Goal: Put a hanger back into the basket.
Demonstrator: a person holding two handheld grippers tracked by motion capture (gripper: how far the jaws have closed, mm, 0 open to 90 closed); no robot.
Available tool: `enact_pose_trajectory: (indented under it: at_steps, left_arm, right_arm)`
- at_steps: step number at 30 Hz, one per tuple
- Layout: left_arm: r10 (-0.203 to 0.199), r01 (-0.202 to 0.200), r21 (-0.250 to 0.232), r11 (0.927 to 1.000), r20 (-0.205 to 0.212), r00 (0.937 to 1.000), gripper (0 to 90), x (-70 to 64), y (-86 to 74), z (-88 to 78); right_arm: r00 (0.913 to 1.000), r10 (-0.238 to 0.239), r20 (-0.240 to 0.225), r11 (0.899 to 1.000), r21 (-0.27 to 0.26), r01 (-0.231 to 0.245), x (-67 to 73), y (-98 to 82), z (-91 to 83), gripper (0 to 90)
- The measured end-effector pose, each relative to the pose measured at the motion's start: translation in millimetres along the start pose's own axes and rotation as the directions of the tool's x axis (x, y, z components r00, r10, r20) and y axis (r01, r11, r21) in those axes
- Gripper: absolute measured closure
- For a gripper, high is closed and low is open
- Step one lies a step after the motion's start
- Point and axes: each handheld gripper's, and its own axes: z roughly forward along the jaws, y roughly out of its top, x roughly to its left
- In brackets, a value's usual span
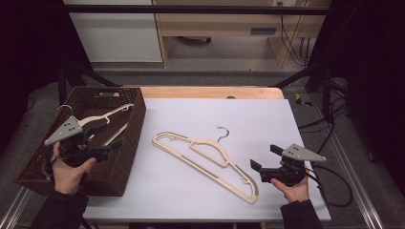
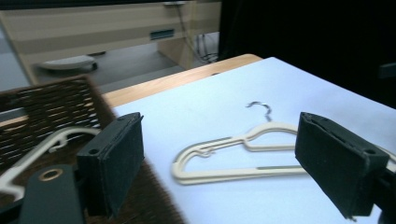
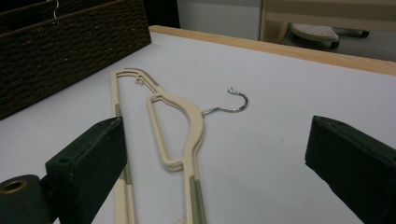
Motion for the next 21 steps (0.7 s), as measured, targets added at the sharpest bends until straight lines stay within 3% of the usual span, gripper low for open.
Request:
enact_pose_trajectory:
  at_steps: [10,12,14,21]
  left_arm:
    - [0.05,-0.051,0.009,0.9987,0.094,0.9944,15.1,-45.6,-8.4,28.5]
    - [0.052,-0.054,0.016,0.9984,0.103,0.9933,14.7,-49.5,-9.4,30.9]
    - [0.064,-0.069,0.036,0.997,0.127,0.9899,14.7,-60.0,-14.0,39.1]
    - [0.082,-0.1,0.1,0.99,0.168,0.9824,14.7,-76.1,-28.0,61.9]
  right_arm:
    - [1.0,-0.009,-0.001,1.0,0.024,0.009,-0.9,1.1,4.5,6.7]
    - [1.0,-0.008,0.0,1.0,0.024,0.008,-0.5,1.4,5.5,6.8]
    - [0.9999,-0.01,-0.004,0.999,0.039,0.01,0.3,2.0,8.9,6.9]
    - [0.9997,-0.016,-0.018,0.996,0.09,0.017,3.7,1.8,20.0,8.0]
